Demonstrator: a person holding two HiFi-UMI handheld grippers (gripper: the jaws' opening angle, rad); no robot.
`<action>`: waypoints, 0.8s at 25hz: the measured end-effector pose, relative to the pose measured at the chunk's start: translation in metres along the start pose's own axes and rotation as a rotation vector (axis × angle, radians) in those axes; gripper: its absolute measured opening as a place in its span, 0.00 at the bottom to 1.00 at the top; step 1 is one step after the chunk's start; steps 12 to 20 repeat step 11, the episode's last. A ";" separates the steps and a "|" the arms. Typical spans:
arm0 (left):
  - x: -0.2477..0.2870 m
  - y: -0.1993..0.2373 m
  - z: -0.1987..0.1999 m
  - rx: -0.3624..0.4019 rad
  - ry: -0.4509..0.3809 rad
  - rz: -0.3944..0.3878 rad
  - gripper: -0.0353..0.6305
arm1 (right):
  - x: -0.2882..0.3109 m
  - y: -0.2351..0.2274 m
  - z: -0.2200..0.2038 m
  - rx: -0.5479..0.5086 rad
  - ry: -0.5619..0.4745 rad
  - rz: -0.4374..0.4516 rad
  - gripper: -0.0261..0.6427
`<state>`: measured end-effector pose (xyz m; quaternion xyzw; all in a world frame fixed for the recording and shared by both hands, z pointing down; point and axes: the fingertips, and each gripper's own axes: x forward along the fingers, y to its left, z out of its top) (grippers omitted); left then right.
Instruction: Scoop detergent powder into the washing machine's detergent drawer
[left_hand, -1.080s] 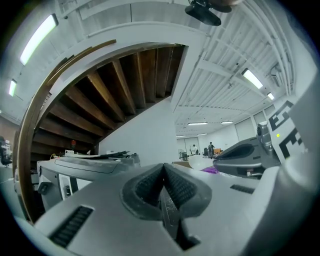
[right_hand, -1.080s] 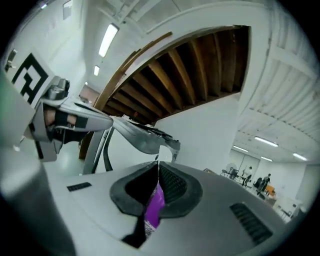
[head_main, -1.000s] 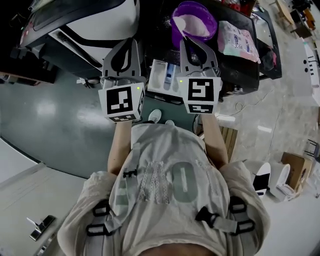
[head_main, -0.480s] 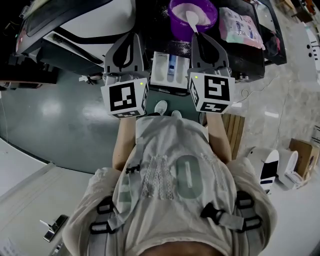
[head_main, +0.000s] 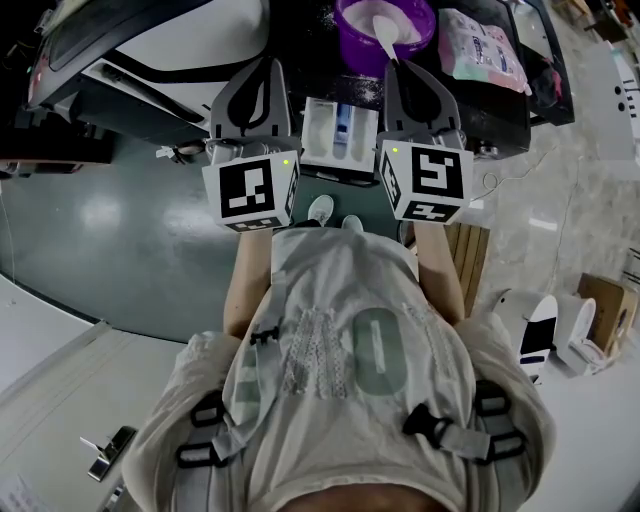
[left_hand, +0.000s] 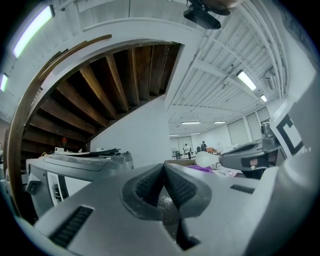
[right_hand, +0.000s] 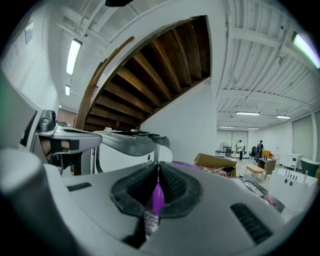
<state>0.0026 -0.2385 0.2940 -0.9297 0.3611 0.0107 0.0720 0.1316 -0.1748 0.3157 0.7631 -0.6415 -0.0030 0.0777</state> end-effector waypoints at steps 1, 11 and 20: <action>0.000 0.000 0.000 0.001 0.000 0.000 0.08 | -0.001 0.001 0.000 0.000 -0.001 0.004 0.06; -0.004 0.000 0.000 0.004 0.003 0.016 0.08 | -0.004 -0.001 0.005 -0.014 -0.013 0.013 0.06; -0.004 0.000 0.000 0.004 0.003 0.016 0.08 | -0.004 -0.001 0.005 -0.014 -0.013 0.013 0.06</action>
